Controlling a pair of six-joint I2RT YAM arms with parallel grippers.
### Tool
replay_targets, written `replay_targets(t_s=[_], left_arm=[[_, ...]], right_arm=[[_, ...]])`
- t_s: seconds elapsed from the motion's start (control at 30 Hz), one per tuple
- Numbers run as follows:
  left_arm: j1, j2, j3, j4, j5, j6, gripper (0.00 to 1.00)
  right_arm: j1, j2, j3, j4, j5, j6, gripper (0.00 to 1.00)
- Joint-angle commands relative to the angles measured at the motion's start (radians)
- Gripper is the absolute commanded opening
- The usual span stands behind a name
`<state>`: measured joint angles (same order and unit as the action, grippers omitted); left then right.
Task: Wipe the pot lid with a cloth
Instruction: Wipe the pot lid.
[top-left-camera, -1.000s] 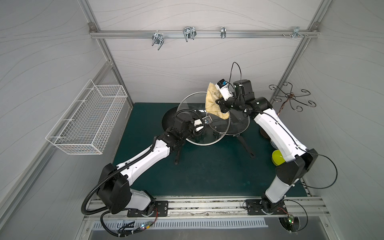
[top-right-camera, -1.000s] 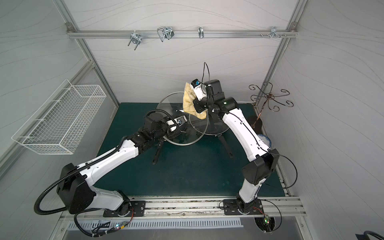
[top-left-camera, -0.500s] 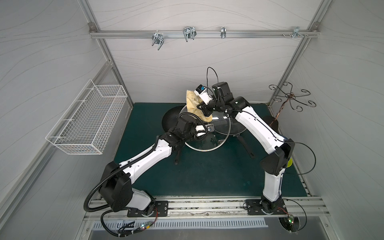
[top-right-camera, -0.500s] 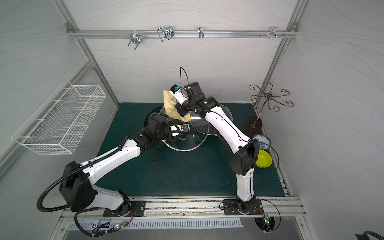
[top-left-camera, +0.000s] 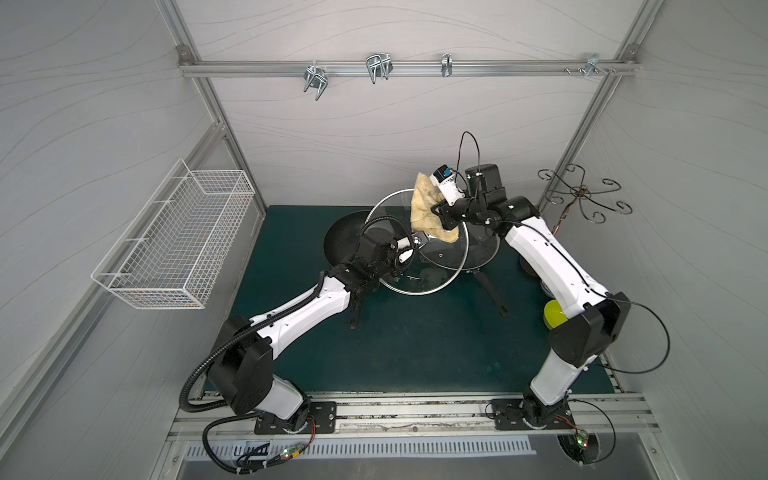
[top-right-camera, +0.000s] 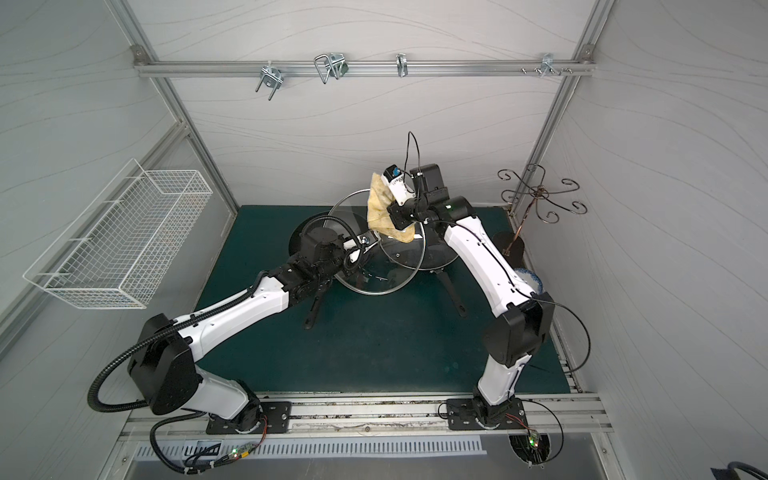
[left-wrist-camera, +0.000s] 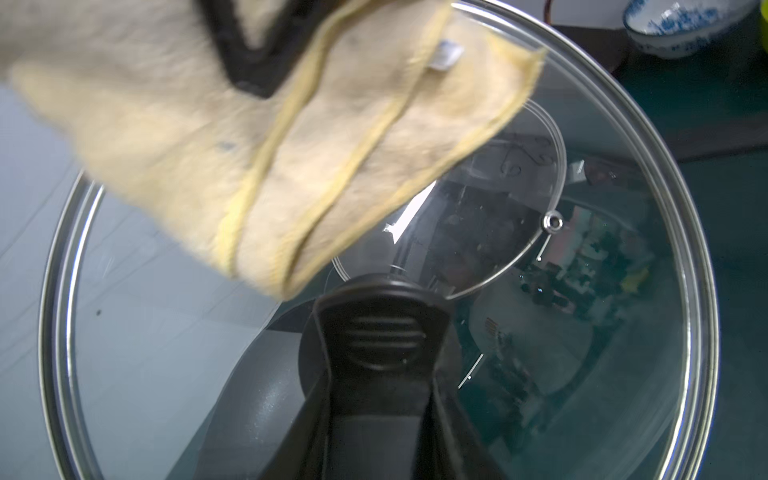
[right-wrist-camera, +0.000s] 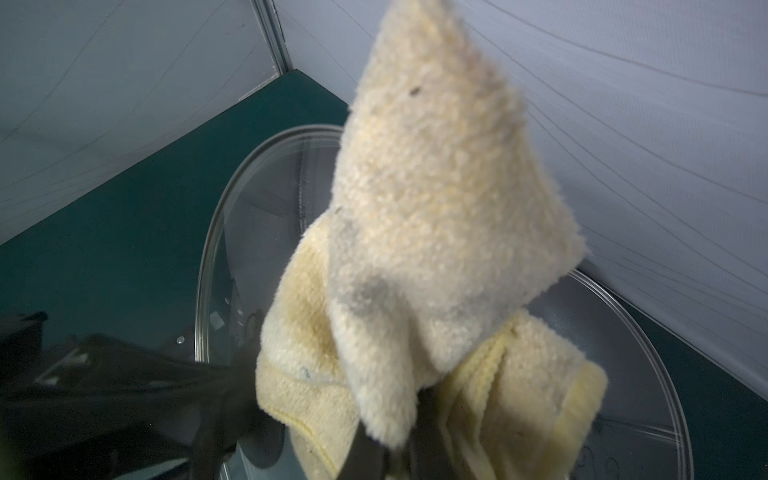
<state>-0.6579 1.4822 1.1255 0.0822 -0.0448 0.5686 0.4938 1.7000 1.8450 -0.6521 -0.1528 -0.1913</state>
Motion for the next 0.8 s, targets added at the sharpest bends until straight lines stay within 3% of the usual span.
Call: replay_targets(t_s=[0.0, 0.1, 0.27, 0.47, 0.63, 0.77], left_arm=[[-0.002, -0.04, 0.108, 0.28, -0.111, -0.219, 0.0], [-0.002, -0.048, 0.144, 0.232, -0.156, -0.367, 0.0], [-0.002, -0.057, 0.173, 0.197, -0.264, -0.649, 0.0], [-0.002, -0.056, 0.208, 0.191, -0.288, -0.897, 0.0], [0.0, -0.063, 0.218, 0.215, -0.302, -1.012, 0.0], [0.001, -0.075, 0.218, 0.211, -0.309, -1.029, 0.0]], right_arm=[[-0.014, -0.08, -0.074, 0.011, 0.015, 0.017, 0.0], [-0.006, -0.12, -0.141, 0.008, -0.04, 0.017, 0.0], [0.058, -0.174, -0.233, 0.006, -0.005, 0.047, 0.0], [0.16, -0.189, -0.285, 0.02, 0.02, 0.083, 0.0], [0.233, -0.158, -0.273, 0.029, -0.024, 0.101, 0.0], [0.244, -0.16, -0.271, 0.046, -0.028, 0.127, 0.0]])
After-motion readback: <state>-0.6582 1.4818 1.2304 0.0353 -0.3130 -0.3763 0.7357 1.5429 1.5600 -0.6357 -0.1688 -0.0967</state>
